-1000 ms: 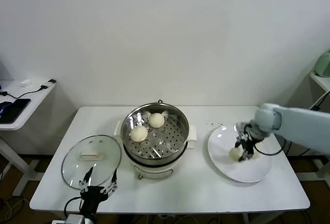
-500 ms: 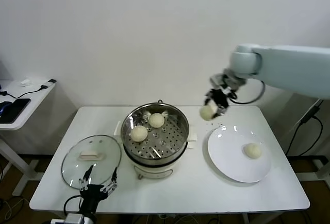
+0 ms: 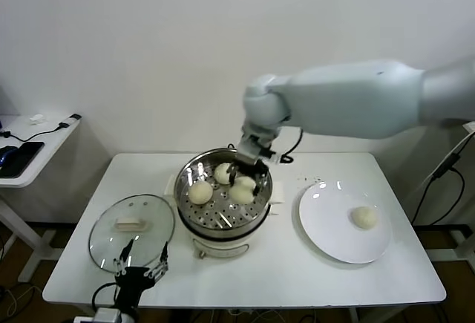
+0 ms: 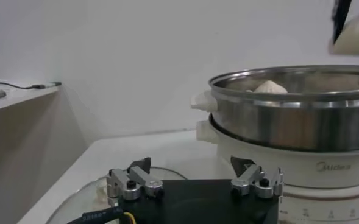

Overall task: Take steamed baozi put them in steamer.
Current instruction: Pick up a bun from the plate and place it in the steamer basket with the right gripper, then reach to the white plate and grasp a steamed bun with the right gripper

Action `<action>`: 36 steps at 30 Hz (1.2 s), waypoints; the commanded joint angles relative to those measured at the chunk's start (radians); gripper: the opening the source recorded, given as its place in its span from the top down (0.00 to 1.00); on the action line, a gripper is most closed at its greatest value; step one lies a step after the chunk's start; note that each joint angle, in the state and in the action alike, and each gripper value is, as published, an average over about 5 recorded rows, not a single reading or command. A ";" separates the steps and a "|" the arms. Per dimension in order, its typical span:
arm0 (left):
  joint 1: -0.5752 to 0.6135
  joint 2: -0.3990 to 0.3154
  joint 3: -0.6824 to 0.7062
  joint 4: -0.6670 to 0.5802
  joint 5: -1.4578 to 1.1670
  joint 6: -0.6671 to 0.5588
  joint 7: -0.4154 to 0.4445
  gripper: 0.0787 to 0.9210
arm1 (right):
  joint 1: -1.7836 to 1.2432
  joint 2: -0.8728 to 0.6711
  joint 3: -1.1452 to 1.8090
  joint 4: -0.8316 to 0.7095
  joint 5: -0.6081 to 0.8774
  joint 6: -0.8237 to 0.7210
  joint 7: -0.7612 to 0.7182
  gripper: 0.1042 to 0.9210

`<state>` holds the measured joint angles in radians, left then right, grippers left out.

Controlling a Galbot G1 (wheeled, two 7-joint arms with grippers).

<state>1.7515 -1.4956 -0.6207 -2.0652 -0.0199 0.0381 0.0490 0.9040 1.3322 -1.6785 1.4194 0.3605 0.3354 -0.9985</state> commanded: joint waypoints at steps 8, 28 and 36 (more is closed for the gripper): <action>0.005 0.001 -0.002 0.005 -0.004 -0.006 -0.002 0.12 | -0.266 0.204 0.044 -0.259 -0.209 0.205 0.019 0.38; 0.002 0.001 0.006 0.005 0.002 -0.004 -0.002 0.12 | -0.127 0.118 0.061 -0.238 -0.045 0.219 -0.065 0.13; 0.007 0.003 0.009 0.000 0.004 -0.006 -0.001 0.12 | 0.050 -0.080 -0.030 -0.293 0.223 0.119 -0.113 0.12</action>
<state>1.7575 -1.4937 -0.6118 -2.0630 -0.0165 0.0328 0.0478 0.7880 1.4242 -1.6321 1.1642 0.3345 0.5341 -1.0595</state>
